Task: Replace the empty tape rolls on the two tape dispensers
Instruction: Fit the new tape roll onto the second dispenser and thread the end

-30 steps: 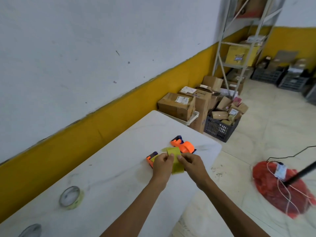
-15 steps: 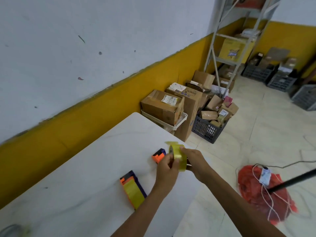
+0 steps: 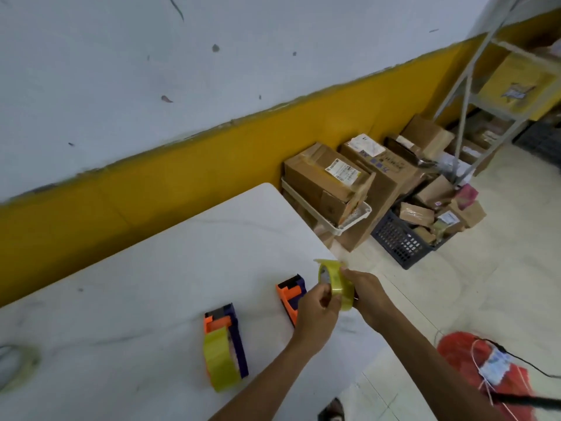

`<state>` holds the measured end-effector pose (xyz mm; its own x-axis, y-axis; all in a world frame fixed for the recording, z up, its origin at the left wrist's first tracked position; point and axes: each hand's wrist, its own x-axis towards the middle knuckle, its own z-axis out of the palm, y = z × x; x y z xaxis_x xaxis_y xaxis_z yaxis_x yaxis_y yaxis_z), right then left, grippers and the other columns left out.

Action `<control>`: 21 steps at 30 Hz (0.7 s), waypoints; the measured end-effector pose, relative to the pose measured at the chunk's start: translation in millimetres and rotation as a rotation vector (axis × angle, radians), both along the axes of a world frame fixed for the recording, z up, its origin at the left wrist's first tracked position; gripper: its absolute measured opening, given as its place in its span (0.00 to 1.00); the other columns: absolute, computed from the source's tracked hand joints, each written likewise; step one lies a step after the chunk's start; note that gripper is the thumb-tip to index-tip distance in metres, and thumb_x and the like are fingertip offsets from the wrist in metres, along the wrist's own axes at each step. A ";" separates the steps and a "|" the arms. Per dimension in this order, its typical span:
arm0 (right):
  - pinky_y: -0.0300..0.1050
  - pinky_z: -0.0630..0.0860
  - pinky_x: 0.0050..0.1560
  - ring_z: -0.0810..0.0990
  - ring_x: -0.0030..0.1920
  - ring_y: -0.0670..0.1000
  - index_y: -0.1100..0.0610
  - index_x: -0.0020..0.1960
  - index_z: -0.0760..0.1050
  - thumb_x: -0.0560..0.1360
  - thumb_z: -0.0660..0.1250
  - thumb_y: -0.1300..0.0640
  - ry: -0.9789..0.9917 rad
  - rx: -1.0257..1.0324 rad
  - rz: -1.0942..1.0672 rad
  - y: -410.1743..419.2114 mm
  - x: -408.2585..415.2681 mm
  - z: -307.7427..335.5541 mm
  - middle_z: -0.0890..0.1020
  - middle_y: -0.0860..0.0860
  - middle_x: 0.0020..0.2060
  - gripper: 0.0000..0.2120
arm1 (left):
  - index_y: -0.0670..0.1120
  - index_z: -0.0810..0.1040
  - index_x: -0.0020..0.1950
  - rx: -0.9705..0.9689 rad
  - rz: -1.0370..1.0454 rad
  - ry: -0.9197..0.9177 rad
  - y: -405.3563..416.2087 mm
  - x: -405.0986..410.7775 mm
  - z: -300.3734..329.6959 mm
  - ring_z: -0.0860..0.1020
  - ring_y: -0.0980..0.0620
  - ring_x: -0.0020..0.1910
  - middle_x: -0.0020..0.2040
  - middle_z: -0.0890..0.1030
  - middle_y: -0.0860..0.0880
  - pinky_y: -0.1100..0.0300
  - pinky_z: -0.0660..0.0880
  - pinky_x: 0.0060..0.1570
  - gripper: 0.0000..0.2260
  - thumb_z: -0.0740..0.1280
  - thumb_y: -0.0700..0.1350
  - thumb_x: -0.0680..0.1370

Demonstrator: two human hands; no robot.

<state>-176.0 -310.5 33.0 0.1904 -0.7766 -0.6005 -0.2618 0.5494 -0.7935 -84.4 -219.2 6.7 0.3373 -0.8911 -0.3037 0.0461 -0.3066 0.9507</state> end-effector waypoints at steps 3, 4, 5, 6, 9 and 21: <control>0.57 0.78 0.50 0.79 0.46 0.60 0.69 0.51 0.79 0.78 0.64 0.54 0.000 -0.002 0.079 -13.9 -2.1 -14.4 0.81 0.67 0.48 0.16 | 0.46 0.78 0.44 0.049 0.062 -0.040 -6.8 -6.0 -3.4 0.77 0.55 0.37 0.37 0.80 0.52 0.59 0.76 0.40 0.02 0.66 0.43 0.75; 0.58 0.78 0.51 0.80 0.46 0.61 0.68 0.51 0.79 0.78 0.64 0.54 -0.009 -0.002 0.109 -17.6 -3.9 -18.9 0.81 0.68 0.49 0.16 | 0.47 0.79 0.46 0.064 0.092 -0.040 -8.9 -8.0 -4.4 0.79 0.55 0.40 0.40 0.81 0.52 0.59 0.78 0.43 0.02 0.67 0.43 0.75; 0.59 0.78 0.52 0.80 0.46 0.61 0.67 0.49 0.80 0.78 0.64 0.54 -0.024 0.001 0.137 -20.2 -5.8 -22.6 0.82 0.68 0.49 0.15 | 0.48 0.79 0.46 0.070 0.134 -0.041 -10.3 -9.5 -4.7 0.80 0.56 0.42 0.42 0.82 0.53 0.61 0.78 0.45 0.03 0.67 0.43 0.75; 0.61 0.78 0.53 0.80 0.46 0.62 0.66 0.47 0.80 0.78 0.63 0.54 -0.037 -0.001 0.165 -22.5 -7.6 -25.8 0.82 0.68 0.47 0.15 | 0.48 0.80 0.46 0.064 0.190 -0.056 -11.4 -9.2 -4.5 0.79 0.58 0.42 0.42 0.82 0.53 0.66 0.77 0.44 0.03 0.66 0.42 0.75; 0.56 0.73 0.47 0.76 0.43 0.59 0.62 0.39 0.75 0.79 0.64 0.53 -0.069 -0.024 0.260 -25.8 -12.8 -36.3 0.76 0.63 0.39 0.14 | 0.48 0.80 0.43 0.077 0.464 -0.157 -8.4 -0.7 -1.2 0.77 0.61 0.37 0.40 0.82 0.52 0.72 0.72 0.36 0.06 0.65 0.39 0.76; 0.41 0.57 0.33 0.60 0.27 0.43 0.52 0.32 0.57 0.79 0.65 0.54 -0.147 -0.008 0.516 -1.8 -27.9 -58.7 0.61 0.42 0.24 0.21 | 0.48 0.77 0.52 0.605 0.636 -0.094 31.3 -28.1 -22.5 0.73 0.57 0.39 0.48 0.78 0.51 0.67 0.68 0.33 0.08 0.61 0.41 0.75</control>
